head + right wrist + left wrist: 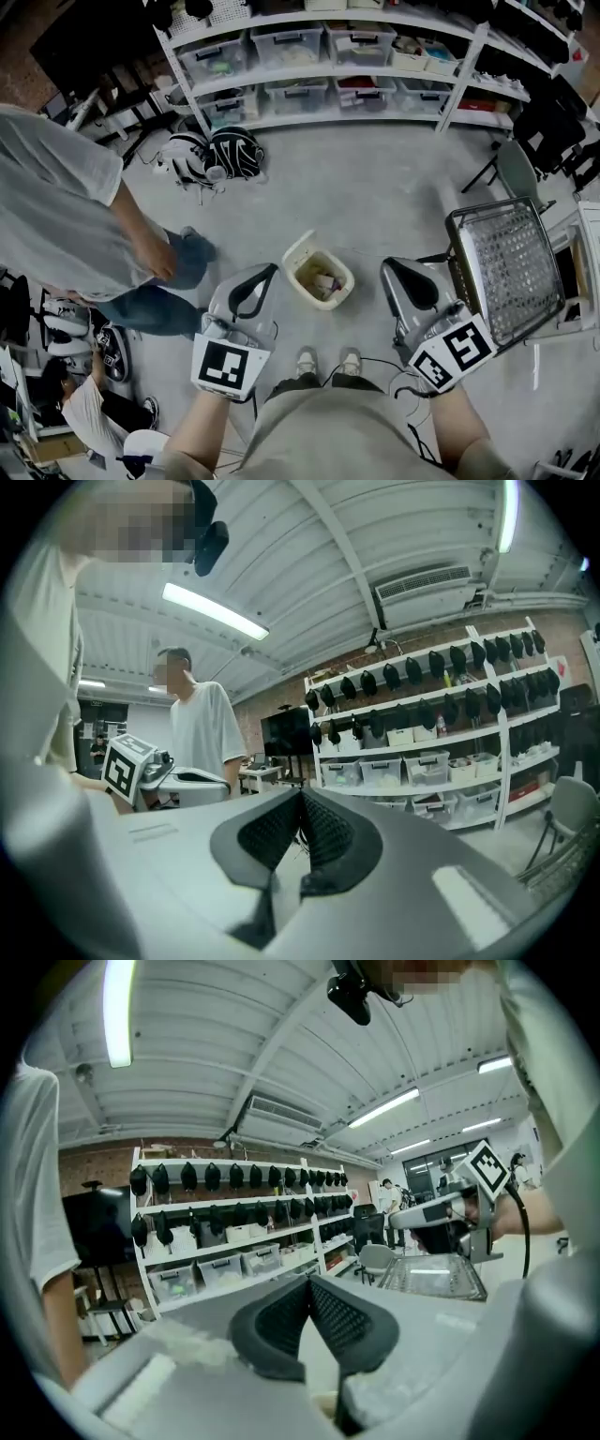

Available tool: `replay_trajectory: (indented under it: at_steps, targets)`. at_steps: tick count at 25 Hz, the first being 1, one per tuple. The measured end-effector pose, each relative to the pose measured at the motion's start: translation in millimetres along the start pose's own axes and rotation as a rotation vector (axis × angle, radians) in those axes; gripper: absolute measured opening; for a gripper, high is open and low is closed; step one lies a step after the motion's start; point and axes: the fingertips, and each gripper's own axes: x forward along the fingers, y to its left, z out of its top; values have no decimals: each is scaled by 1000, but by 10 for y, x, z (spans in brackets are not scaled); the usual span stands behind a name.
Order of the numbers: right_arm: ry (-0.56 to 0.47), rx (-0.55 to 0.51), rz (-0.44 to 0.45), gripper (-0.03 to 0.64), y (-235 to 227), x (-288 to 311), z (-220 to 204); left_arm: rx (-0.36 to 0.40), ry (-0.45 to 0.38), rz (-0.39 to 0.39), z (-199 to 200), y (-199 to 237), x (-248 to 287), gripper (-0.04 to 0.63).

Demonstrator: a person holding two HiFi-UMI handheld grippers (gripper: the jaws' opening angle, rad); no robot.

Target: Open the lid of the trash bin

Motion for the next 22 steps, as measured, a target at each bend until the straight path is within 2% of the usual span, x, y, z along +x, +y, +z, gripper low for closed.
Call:
replay_trajectory:
  at_steps: [6, 10, 22]
  targets:
    - [-42, -73, 5, 3, 188, -204, 305, 57, -53, -11, 301, -111, -191, 3]
    - [-43, -153, 8, 3, 220, -286, 441, 59, -67, 3, 446, -170, -200, 3]
    - [-62, -150, 91, 3, 56, -362, 509, 42, -81, 109, 562, -233, -119, 3]
